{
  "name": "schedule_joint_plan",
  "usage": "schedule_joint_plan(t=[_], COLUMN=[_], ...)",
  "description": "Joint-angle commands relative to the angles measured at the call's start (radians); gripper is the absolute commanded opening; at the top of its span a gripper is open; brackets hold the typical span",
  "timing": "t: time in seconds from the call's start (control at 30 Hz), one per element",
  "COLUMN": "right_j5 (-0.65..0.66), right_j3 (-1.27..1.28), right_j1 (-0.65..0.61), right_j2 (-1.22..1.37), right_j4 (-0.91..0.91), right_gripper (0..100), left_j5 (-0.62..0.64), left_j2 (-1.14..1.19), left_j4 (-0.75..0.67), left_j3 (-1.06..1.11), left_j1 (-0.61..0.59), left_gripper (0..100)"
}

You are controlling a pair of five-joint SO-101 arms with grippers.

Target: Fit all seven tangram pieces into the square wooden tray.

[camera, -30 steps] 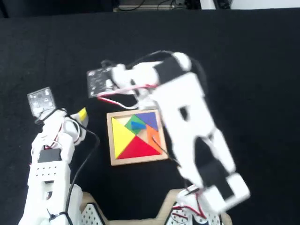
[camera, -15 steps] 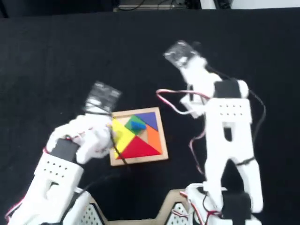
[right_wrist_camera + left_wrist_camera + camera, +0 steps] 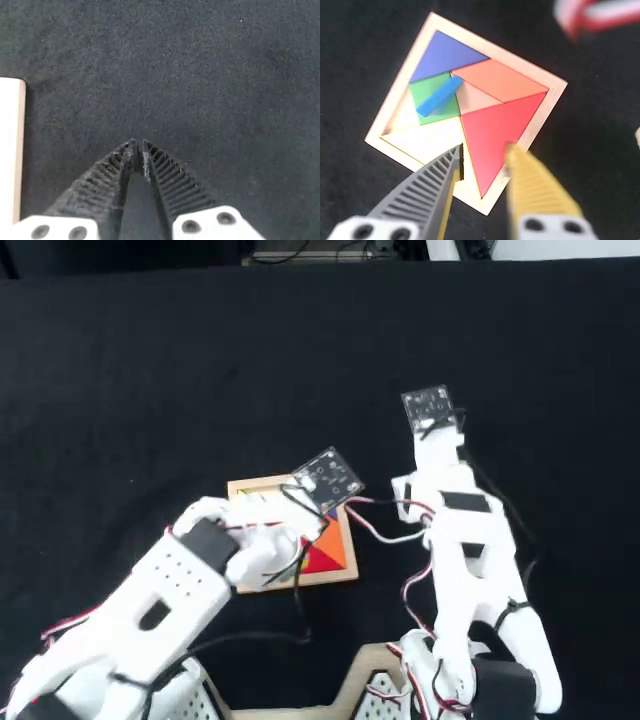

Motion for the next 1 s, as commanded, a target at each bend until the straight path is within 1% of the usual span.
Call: schedule_joint_plan(t=[0.0,0.03,0.13,0.2,0.3,0.4,0.5,0.67,0.77,0.97], right_j5=[-0.006,-0.006,-0.006,-0.006,-0.008,-0.011,-0.011,-0.011,-0.008,-0.008], right_j3=[0.024,0.027,0.030,0.030,0.031,0.031,0.033,0.031,0.021,-0.038], right_j1=[0.038,0.048,0.066,0.068,0.069,0.068,0.066,0.066,0.064,0.064], right_j2=[-0.030,-0.030,-0.030,-0.030,-0.030,-0.030,-0.030,-0.022,0.021,0.088], right_j4=[-0.101,-0.117,-0.137,-0.137,-0.138,-0.138,-0.138,-0.140,-0.163,-0.130], right_gripper=[1.1,1.1,1.1,1.1,1.1,1.1,1.1,1.1,1.1,1.1], left_j5=[-0.003,-0.006,-0.008,-0.014,-0.049,-0.049,-0.051,-0.054,-0.095,-0.100], left_j2=[0.041,0.049,0.097,0.163,0.305,0.430,0.505,0.551,0.560,0.554], left_j4=[-0.020,-0.041,-0.097,-0.117,-0.091,-0.084,-0.083,-0.091,-0.091,-0.140], left_j3=[-0.087,-0.087,-0.099,-0.120,-0.199,-0.283,-0.337,-0.361,-0.360,-0.360], left_j1=[0.001,0.001,-0.001,-0.002,0.008,0.008,0.008,-0.004,-0.022,-0.088], left_gripper=[5,6,2,3,3,3,3,3,3,3])
